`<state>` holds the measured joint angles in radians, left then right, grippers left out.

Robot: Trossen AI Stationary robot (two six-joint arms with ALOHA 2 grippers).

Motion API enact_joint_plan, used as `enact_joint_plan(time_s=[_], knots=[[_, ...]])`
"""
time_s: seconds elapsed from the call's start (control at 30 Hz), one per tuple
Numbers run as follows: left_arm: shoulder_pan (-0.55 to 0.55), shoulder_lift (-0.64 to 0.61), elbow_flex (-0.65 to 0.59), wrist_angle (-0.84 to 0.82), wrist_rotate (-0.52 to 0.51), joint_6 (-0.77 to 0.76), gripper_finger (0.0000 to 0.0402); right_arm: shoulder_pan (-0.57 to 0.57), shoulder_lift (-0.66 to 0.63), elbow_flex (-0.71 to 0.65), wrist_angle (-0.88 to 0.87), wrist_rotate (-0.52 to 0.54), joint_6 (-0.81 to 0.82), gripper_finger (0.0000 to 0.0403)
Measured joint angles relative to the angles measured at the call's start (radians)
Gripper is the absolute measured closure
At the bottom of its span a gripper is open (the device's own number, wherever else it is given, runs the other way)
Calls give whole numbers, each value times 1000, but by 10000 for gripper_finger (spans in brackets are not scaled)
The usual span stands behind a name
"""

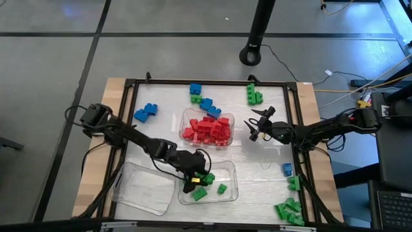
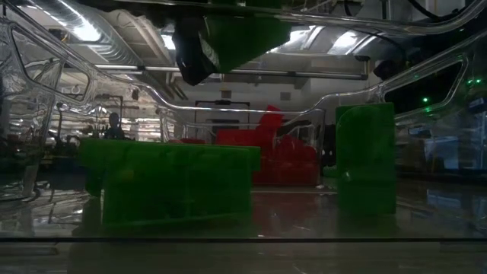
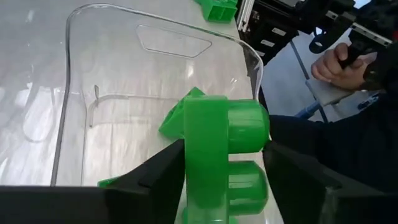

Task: Sort blocks
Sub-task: Put the green game piece into the bottom right transparent bin, then adjust the top right transparent bin

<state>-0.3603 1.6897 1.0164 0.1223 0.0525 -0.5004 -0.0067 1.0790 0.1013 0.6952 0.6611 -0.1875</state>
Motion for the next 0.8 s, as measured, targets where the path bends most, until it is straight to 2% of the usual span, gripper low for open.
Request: enact_joint_plan(time_s=[0.17, 0.27, 0.33, 0.43, 0.53, 0.8], knots=[[8, 0, 0, 1, 22, 0, 157, 0, 0, 0, 8, 0, 0, 91], [31, -1, 3, -7, 87, -13, 137, 0, 0, 0, 9, 0, 0, 91], [57, -10, 20, -62, 138, -17, 130, 0, 0, 0, 9, 0, 0, 91], [101, -41, 71, -188, 145, 22, 128, 0, 0, 0, 8, 0, 0, 91], [150, -64, 129, -302, 113, 101, 130, 0, 0, 0, 9, 0, 0, 91], [298, -82, 272, -516, -74, 363, 133, 0, 0, 0, 13, 19, -7, 91]])
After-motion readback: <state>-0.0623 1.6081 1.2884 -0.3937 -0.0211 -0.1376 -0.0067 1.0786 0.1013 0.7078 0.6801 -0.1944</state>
